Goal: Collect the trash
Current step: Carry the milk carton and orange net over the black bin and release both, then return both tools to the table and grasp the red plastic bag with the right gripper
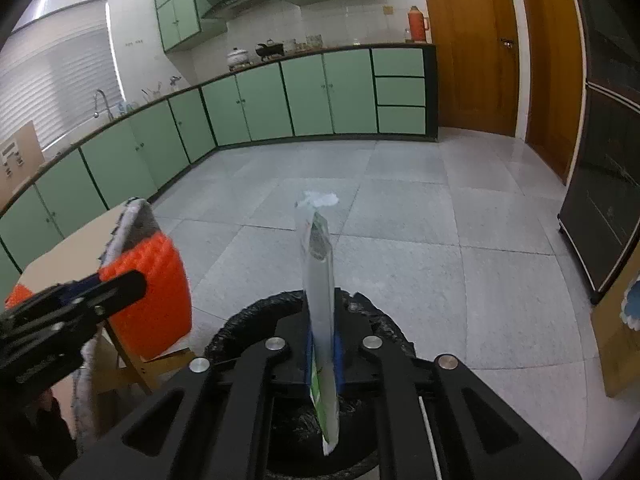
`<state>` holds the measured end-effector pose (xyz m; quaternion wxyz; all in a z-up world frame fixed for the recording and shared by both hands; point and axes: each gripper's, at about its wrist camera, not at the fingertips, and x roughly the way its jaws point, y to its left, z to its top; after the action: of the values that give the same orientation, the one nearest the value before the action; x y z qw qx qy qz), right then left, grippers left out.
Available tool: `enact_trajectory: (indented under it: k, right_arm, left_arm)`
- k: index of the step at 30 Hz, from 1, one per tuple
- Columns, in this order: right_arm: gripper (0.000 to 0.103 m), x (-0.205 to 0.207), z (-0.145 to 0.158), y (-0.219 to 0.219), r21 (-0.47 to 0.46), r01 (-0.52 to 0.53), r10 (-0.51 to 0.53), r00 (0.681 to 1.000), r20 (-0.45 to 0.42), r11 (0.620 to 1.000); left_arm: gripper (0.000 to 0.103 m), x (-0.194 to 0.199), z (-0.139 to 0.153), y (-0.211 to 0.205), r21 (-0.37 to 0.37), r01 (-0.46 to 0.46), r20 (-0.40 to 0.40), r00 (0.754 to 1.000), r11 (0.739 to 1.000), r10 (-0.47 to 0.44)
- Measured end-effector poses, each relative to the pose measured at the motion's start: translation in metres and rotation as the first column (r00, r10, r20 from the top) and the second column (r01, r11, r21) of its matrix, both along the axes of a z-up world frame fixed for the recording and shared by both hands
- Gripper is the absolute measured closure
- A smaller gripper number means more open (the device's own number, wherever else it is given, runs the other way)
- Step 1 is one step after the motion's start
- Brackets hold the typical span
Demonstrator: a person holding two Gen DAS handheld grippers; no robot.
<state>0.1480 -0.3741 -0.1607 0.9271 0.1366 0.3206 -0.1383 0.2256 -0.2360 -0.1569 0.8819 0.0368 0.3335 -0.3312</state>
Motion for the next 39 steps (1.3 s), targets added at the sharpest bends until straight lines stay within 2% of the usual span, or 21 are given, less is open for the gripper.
enact_trajectory:
  k: [2, 3, 4, 6, 10, 12, 14, 16, 20, 22, 27, 33, 37, 39]
  right_arm:
    - [0.075, -0.002, 0.0, 0.0, -0.008, 0.004, -0.004, 1.0, 0.004, 1.0]
    - [0.071, -0.002, 0.001, 0.001, -0.013, 0.007, -0.007, 1.0, 0.008, 1.0]
    - [0.066, -0.003, 0.001, 0.0, -0.016, 0.01, -0.01, 1.0, 0.012, 1.0]
    - [0.063, -0.01, 0.004, 0.003, -0.018, 0.018, -0.017, 0.999, 0.029, 1.0]
    - [0.046, -0.023, 0.017, 0.01, -0.027, 0.031, -0.03, 0.998, 0.063, 0.999]
    - [0.04, -0.031, 0.028, 0.019, -0.041, 0.029, -0.026, 0.997, 0.076, 0.999]
    - [0.025, -0.04, 0.039, 0.033, -0.051, 0.027, -0.022, 0.995, 0.097, 0.998]
    - [0.02, -0.049, 0.051, 0.05, -0.054, 0.011, -0.004, 0.992, 0.128, 0.998]
    - [0.018, -0.06, 0.067, 0.092, -0.072, -0.067, 0.079, 0.981, 0.178, 0.995]
    - [0.018, -0.063, 0.073, 0.119, -0.087, -0.119, 0.135, 0.969, 0.208, 0.989]
    - [0.018, -0.063, 0.072, 0.184, -0.11, -0.268, 0.288, 0.922, 0.26, 0.957]
    - [0.018, -0.058, 0.06, 0.251, -0.07, -0.422, 0.425, 0.865, 0.266, 0.904]
    - [0.017, -0.06, 0.049, 0.293, -0.12, -0.491, 0.505, 0.827, 0.246, 0.863]
    - [0.017, -0.06, 0.043, 0.306, -0.149, -0.507, 0.528, 0.82, 0.221, 0.849]
  left_arm:
    - [0.055, -0.003, 0.006, 0.006, 0.001, -0.004, 0.022, 1.0, 1.0, 0.004]
    - [0.05, -0.004, 0.008, 0.006, 0.001, -0.007, 0.032, 0.999, 1.0, 0.007]
    - [0.049, -0.007, 0.011, 0.009, 0.001, -0.014, 0.052, 0.999, 1.0, 0.014]
    - [0.049, -0.012, 0.021, 0.014, -0.006, -0.021, 0.069, 0.997, 1.0, 0.021]
    - [0.046, -0.023, 0.04, 0.024, -0.01, -0.06, 0.111, 0.992, 0.998, 0.061]
    - [0.042, -0.031, 0.053, 0.039, -0.022, -0.083, 0.135, 0.987, 0.996, 0.085]
    - [0.039, -0.04, 0.064, 0.055, -0.03, -0.114, 0.158, 0.98, 0.993, 0.117]
    - [0.037, -0.05, 0.074, 0.077, -0.044, -0.154, 0.181, 0.97, 0.987, 0.16]
    - [0.036, -0.072, 0.089, 0.134, -0.057, -0.247, 0.246, 0.936, 0.967, 0.253]
    - [0.036, -0.081, 0.094, 0.166, -0.058, -0.31, 0.27, 0.91, 0.949, 0.314]
    - [0.036, -0.099, 0.095, 0.24, -0.045, -0.472, 0.295, 0.836, 0.88, 0.463]
    - [0.036, -0.114, 0.09, 0.298, -0.025, -0.574, 0.254, 0.788, 0.818, 0.561]
    - [0.036, -0.123, 0.086, 0.324, -0.022, -0.613, 0.237, 0.765, 0.79, 0.599]
    - [0.036, -0.128, 0.084, 0.331, -0.013, -0.624, 0.241, 0.756, 0.781, 0.608]
